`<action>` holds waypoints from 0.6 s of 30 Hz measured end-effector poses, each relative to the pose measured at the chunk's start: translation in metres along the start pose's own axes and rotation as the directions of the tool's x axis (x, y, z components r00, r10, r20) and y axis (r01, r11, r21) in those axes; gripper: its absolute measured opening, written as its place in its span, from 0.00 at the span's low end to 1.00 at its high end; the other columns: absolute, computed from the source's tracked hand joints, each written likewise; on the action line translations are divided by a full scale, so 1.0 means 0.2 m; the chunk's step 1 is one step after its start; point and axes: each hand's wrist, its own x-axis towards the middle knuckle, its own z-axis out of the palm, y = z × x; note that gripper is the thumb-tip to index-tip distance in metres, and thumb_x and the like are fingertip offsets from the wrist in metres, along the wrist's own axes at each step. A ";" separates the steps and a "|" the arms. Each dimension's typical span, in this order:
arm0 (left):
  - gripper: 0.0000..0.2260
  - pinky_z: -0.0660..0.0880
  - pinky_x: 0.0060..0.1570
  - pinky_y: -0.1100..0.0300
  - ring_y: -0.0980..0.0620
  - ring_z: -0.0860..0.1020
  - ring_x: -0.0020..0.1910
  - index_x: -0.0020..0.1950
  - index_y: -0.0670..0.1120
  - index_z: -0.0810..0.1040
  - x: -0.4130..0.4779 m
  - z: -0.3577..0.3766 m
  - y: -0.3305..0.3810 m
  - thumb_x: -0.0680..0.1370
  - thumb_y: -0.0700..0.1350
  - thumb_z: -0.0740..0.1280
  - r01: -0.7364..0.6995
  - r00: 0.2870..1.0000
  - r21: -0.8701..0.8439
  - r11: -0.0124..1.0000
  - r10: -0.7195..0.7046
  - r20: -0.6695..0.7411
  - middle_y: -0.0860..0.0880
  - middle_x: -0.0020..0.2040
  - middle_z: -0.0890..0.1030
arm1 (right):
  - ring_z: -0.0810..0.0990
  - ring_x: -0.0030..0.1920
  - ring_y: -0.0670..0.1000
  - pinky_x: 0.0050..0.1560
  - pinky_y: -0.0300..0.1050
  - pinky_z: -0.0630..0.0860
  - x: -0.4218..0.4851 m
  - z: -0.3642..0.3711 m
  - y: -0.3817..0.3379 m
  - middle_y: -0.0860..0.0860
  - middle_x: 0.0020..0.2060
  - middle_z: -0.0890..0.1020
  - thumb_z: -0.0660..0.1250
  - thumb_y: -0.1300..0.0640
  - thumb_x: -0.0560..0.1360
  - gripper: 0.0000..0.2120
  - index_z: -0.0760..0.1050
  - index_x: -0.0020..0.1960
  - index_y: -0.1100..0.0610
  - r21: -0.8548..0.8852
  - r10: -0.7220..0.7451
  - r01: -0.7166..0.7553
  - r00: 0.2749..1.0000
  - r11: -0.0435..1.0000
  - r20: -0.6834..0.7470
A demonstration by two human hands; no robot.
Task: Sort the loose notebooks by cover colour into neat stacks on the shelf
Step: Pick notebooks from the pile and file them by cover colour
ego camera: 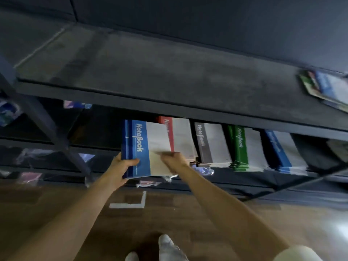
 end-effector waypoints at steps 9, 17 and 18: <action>0.16 0.74 0.46 0.52 0.46 0.74 0.53 0.66 0.46 0.70 0.00 0.38 -0.04 0.78 0.43 0.65 0.002 0.976 0.113 0.994 -0.027 0.216 0.46 0.58 0.76 | 0.74 0.45 0.53 0.40 0.44 0.72 -0.28 -0.30 0.22 0.53 0.48 0.76 0.66 0.56 0.75 0.23 0.66 0.68 0.60 0.119 0.119 -0.076 0.904 0.990 -0.410; 0.15 0.72 0.43 0.57 0.47 0.74 0.51 0.61 0.47 0.71 -0.10 0.79 -0.17 0.76 0.36 0.67 0.038 0.907 0.195 0.980 -0.116 0.404 0.46 0.54 0.76 | 0.77 0.46 0.54 0.40 0.44 0.75 -0.50 -0.68 0.50 0.56 0.52 0.79 0.66 0.57 0.77 0.17 0.72 0.63 0.62 0.537 0.399 -0.099 0.782 0.838 -0.478; 0.15 0.71 0.41 0.57 0.47 0.74 0.50 0.61 0.46 0.71 -0.11 0.83 -0.17 0.76 0.35 0.66 0.023 0.907 0.199 0.980 -0.105 0.408 0.45 0.54 0.76 | 0.78 0.45 0.54 0.38 0.45 0.76 -0.53 -0.72 0.52 0.56 0.51 0.78 0.67 0.57 0.76 0.17 0.72 0.62 0.62 0.630 0.442 -0.097 0.794 0.770 -0.418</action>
